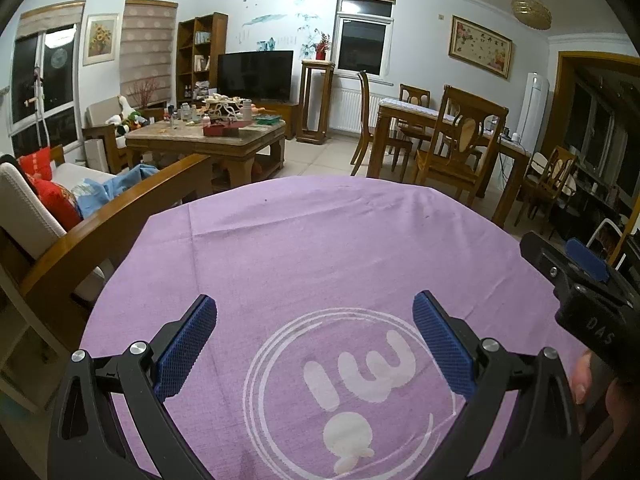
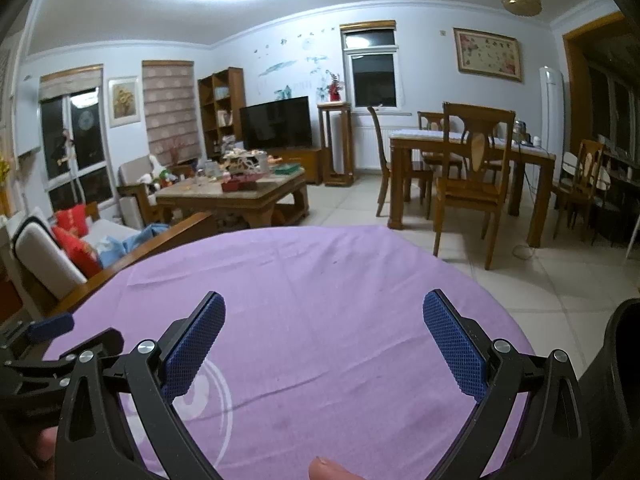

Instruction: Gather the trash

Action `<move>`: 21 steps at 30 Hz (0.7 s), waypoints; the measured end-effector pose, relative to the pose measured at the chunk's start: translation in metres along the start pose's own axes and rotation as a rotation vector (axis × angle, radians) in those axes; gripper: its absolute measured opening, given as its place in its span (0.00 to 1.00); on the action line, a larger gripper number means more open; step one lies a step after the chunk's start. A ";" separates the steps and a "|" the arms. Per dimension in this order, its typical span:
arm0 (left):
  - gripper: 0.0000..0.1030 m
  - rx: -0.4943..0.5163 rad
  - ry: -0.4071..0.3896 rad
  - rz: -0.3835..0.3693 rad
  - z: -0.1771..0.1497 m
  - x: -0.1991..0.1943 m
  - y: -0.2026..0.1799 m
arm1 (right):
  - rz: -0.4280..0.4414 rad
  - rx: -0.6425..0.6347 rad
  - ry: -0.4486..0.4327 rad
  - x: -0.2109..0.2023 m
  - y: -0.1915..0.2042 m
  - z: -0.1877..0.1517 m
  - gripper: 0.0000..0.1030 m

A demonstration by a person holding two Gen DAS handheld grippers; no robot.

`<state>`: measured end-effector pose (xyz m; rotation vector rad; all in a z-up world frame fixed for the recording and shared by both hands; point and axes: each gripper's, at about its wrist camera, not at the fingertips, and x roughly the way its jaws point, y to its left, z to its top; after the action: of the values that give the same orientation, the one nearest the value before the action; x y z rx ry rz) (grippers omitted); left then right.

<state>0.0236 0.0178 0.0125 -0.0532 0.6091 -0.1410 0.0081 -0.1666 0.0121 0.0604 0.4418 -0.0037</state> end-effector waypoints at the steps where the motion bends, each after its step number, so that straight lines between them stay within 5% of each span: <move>1: 0.95 0.001 0.000 0.000 0.000 0.000 -0.001 | -0.001 0.001 0.000 0.000 0.000 0.000 0.95; 21: 0.95 0.006 -0.001 -0.005 0.002 0.000 0.001 | -0.006 -0.012 -0.013 -0.006 -0.001 -0.003 0.95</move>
<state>0.0255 0.0183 0.0141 -0.0492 0.6073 -0.1480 0.0016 -0.1673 0.0119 0.0473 0.4293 -0.0074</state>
